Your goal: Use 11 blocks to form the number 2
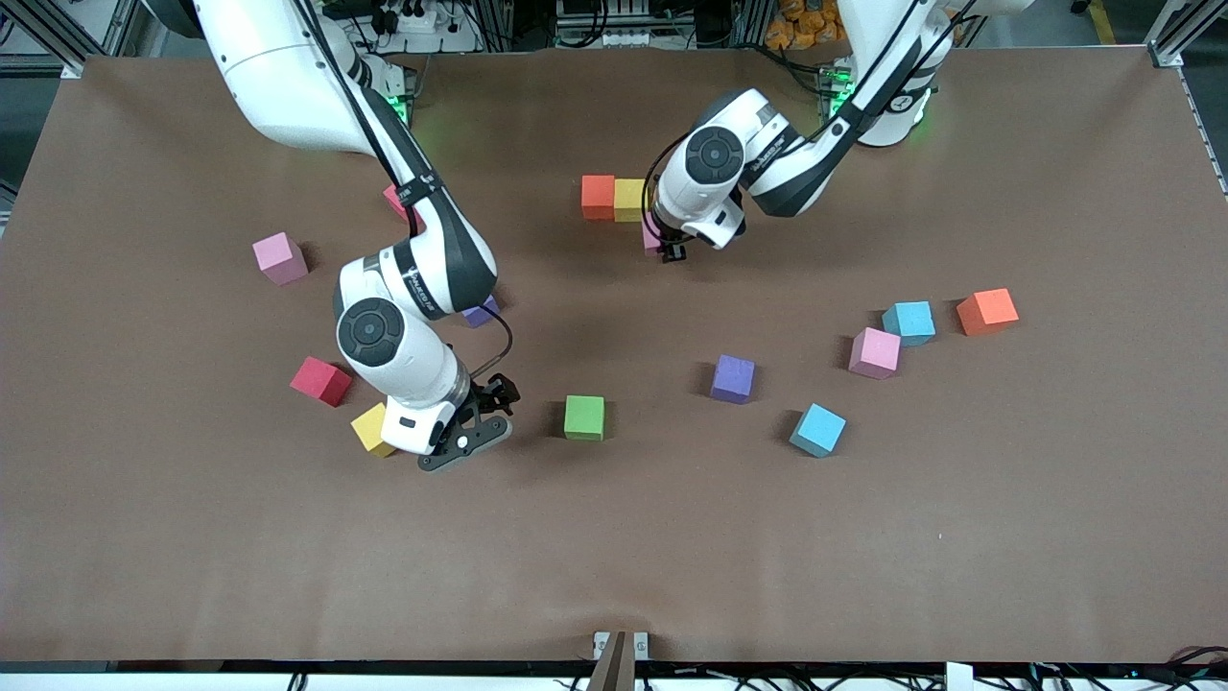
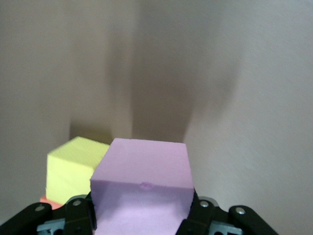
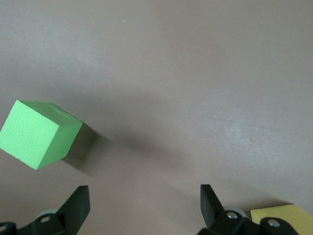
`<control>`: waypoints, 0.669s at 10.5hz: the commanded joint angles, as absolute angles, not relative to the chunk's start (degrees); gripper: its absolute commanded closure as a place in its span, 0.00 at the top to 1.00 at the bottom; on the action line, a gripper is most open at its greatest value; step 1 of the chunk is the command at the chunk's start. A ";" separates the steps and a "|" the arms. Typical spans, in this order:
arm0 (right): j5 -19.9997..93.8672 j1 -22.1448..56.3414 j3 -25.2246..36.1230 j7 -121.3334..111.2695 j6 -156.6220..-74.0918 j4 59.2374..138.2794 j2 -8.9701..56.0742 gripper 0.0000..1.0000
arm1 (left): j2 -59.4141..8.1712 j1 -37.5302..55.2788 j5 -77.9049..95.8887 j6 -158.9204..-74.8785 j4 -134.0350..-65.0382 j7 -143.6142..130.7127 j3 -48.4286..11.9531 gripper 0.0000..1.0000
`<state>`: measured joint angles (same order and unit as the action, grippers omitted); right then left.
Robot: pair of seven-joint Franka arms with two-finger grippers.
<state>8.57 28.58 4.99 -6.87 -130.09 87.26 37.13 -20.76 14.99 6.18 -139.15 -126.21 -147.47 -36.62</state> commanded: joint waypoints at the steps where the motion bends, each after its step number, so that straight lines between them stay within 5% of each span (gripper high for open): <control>1: 8.96 28.65 5.01 -5.89 -131.57 86.13 38.49 1.00 | -18.02 14.06 7.74 -145.51 -132.61 -150.11 -39.10 0.06; 7: 8.97 32.07 4.83 5.43 -137.02 80.87 44.29 1.00 | -15.38 10.72 7.12 -147.75 -135.88 -147.66 -41.05 0.06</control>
